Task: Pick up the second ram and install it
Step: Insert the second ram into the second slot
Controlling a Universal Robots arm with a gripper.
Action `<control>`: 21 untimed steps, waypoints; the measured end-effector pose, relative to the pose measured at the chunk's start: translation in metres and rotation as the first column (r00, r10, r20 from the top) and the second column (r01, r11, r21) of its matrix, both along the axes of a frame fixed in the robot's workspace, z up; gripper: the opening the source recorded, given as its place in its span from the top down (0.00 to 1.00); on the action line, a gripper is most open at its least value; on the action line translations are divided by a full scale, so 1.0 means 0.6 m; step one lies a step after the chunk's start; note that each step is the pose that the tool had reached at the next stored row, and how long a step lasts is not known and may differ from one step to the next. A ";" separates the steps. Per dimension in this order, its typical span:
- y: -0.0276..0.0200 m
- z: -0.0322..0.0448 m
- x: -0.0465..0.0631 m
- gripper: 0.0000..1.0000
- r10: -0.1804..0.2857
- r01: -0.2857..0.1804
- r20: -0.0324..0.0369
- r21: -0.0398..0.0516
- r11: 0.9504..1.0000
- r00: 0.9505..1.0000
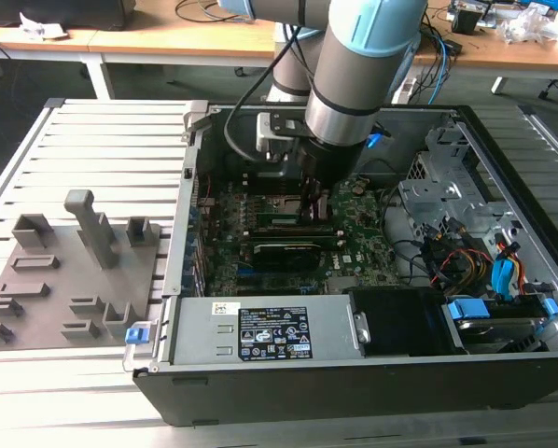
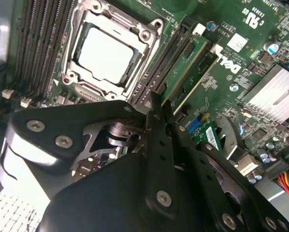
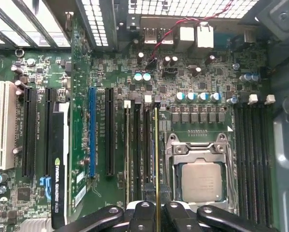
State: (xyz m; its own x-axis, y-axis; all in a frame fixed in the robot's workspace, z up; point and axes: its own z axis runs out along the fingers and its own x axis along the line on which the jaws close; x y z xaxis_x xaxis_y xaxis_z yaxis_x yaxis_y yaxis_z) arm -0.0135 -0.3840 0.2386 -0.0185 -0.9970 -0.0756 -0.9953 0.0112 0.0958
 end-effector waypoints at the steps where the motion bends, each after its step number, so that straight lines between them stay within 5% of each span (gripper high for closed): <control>1: -0.0030 -0.005 -0.001 0.86 0.000 0.000 0.000 0.000 1.000 1.000; 21: -0.0045 -0.026 -0.009 0.86 0.022 -0.022 0.000 0.002 1.000 1.000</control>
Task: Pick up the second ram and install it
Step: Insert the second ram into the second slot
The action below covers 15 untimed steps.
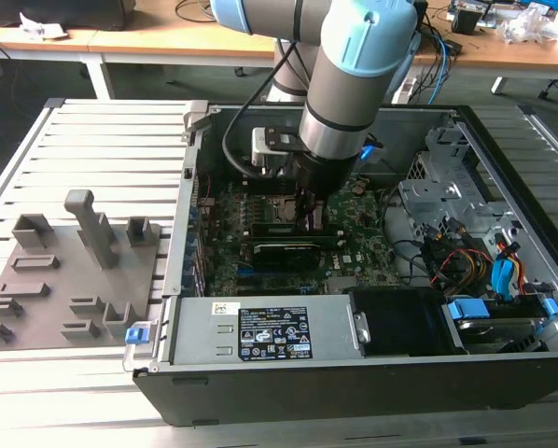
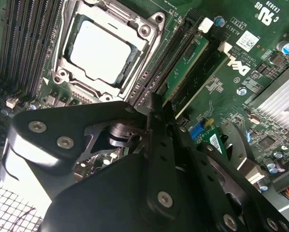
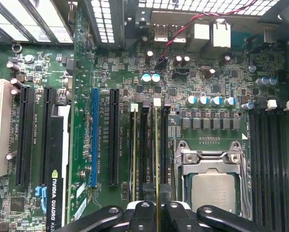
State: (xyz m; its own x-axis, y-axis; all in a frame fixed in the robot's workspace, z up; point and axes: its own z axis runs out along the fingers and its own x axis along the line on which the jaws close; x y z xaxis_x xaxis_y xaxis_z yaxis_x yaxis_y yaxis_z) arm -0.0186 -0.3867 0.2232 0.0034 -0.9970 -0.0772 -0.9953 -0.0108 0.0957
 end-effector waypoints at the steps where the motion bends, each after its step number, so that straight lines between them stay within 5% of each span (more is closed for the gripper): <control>1: 0.0015 0.000 0.000 0.86 -0.007 0.007 0.000 0.000 1.000 1.000; 15: 0.0022 -0.012 0.000 0.86 -0.006 0.006 0.000 0.000 1.000 1.000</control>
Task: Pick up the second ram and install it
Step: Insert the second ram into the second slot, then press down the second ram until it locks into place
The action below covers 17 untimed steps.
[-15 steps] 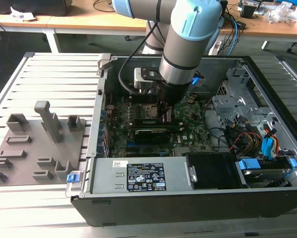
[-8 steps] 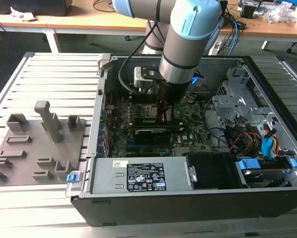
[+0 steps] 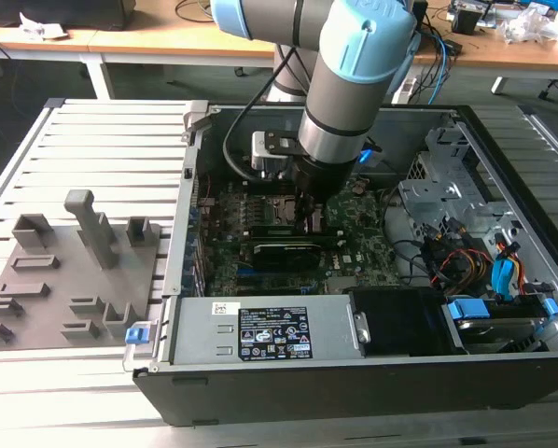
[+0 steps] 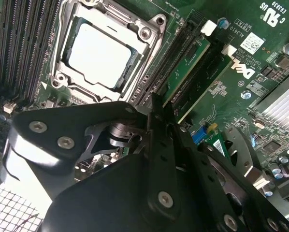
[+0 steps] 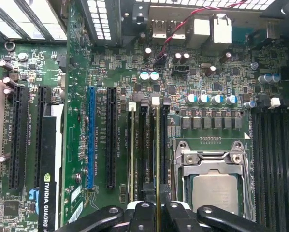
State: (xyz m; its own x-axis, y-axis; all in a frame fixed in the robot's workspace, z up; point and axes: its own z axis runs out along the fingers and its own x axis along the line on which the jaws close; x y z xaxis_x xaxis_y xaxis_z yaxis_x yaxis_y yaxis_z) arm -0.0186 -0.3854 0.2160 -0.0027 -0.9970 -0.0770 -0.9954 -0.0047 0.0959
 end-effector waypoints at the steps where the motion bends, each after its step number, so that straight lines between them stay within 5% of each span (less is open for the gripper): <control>1: 0.0000 0.000 0.000 0.86 0.000 0.000 0.000 0.000 1.000 1.000; 4: 0.0000 0.001 0.000 0.78 0.000 0.000 0.000 0.000 1.000 1.000; 6: 0.0010 0.021 0.000 0.78 0.000 0.000 0.000 0.000 1.000 1.000; 9: 0.0123 0.078 0.000 0.80 0.000 0.000 0.000 -0.011 1.000 1.000; 10: 0.0131 0.091 0.000 0.89 0.000 0.000 0.001 -0.012 1.000 1.000; 17: 0.0130 0.093 0.000 0.89 0.000 0.000 0.001 -0.012 1.000 1.000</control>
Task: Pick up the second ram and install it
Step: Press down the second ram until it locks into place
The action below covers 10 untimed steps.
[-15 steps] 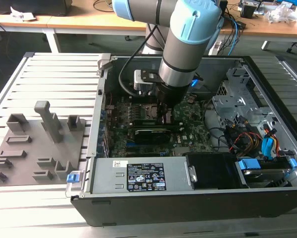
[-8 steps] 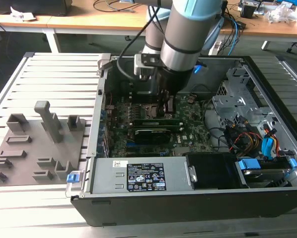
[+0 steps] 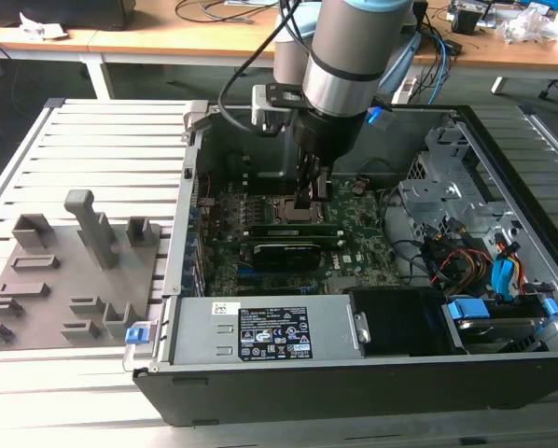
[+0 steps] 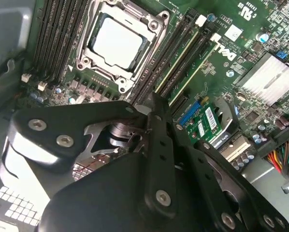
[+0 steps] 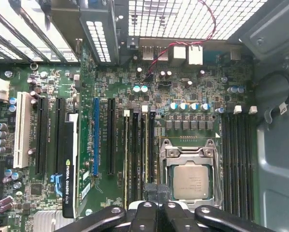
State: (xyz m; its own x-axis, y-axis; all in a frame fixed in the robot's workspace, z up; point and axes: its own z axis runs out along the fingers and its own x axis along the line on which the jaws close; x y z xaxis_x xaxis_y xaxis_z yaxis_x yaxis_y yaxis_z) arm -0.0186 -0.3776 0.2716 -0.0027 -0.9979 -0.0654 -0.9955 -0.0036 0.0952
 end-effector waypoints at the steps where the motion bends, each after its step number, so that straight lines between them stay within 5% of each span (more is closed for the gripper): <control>1: 0.0000 0.000 0.001 0.89 0.000 0.000 0.000 0.000 1.000 1.000; 3: -0.0001 0.000 0.015 0.89 0.000 0.000 -0.001 0.000 1.000 1.000; 5: 0.0000 -0.012 0.056 0.89 0.000 0.000 -0.007 0.000 1.000 1.000; 10: 0.0000 -0.032 0.076 0.89 0.000 0.000 -0.008 0.000 1.000 1.000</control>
